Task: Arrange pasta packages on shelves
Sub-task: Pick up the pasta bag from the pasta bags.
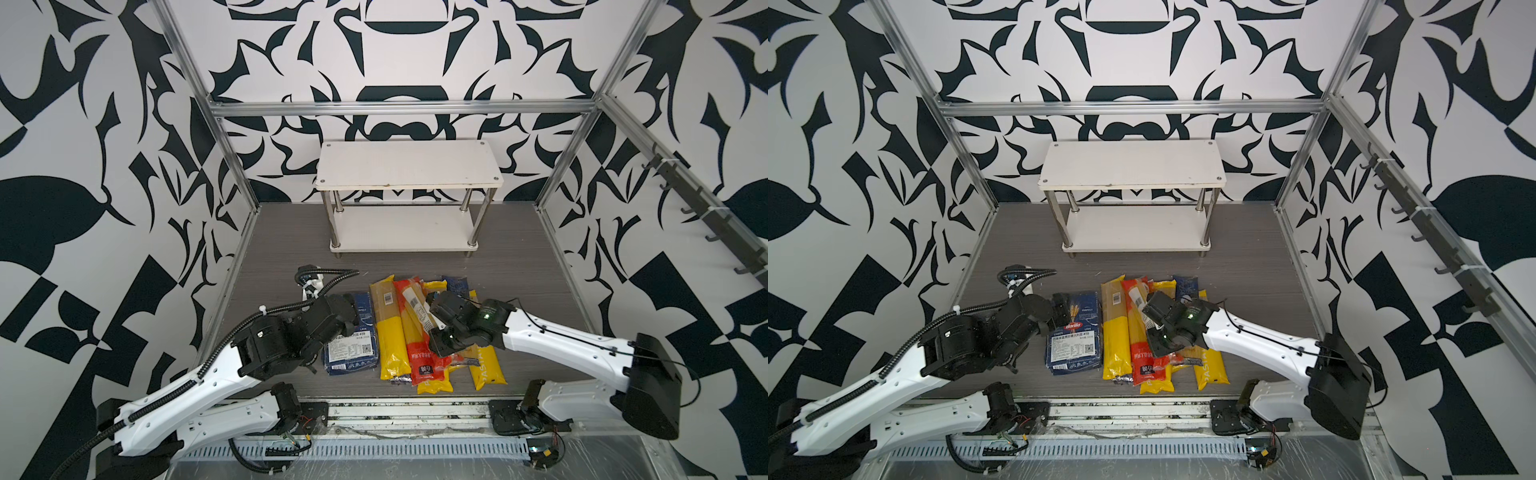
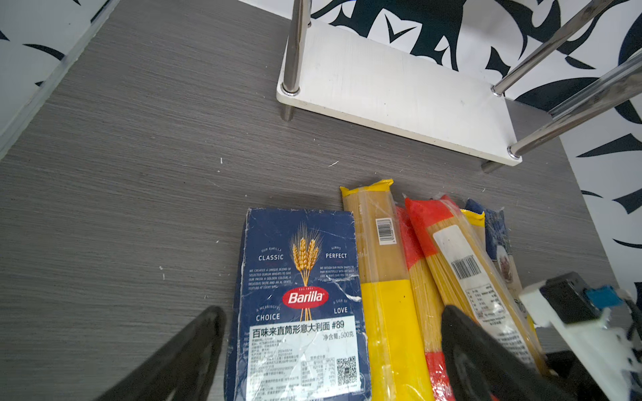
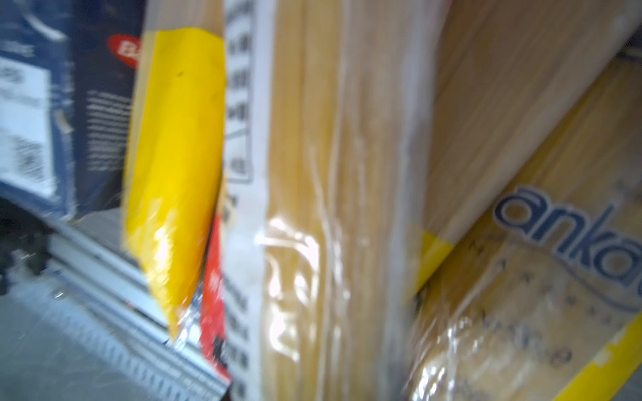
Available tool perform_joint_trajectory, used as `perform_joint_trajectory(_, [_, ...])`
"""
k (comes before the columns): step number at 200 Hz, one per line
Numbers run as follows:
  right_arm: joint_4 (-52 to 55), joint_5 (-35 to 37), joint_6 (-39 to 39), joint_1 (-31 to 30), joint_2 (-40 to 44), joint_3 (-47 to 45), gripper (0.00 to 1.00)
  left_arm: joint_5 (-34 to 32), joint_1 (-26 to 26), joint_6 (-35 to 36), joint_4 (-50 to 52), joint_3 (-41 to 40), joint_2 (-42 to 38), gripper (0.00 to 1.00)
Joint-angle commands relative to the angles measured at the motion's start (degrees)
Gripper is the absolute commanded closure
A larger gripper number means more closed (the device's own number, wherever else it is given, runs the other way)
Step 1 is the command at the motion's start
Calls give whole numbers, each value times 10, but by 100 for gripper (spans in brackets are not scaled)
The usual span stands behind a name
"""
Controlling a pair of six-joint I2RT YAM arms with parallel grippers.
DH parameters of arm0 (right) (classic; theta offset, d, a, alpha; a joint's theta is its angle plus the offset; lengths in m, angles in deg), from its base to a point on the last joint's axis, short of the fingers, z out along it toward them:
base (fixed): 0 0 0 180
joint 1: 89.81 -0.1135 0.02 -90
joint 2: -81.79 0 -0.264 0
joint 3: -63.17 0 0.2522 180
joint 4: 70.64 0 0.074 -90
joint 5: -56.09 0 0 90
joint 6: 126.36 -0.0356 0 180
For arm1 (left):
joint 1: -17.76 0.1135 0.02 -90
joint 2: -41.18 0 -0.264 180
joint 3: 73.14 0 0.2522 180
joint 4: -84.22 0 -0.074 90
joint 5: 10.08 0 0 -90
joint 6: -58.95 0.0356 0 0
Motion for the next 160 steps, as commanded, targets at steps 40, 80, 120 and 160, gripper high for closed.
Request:
perform_joint_trajectory(40, [-17, -70, -48, 50, 104, 58, 100, 22, 32, 29, 10, 74, 53, 1])
perform_joint_trajectory(80, [40, -60, -32, 54, 95, 157, 100, 114, 104, 74, -1, 132, 85, 1])
perform_joint_trajectory(120, [103, -24, -3, 54, 63, 301, 100, 148, 128, 124, 4, 197, 129, 1])
perform_joint_trajectory(160, [163, 9, 30, 61, 16, 443, 100, 184, 150, 179, 15, 279, 189, 1])
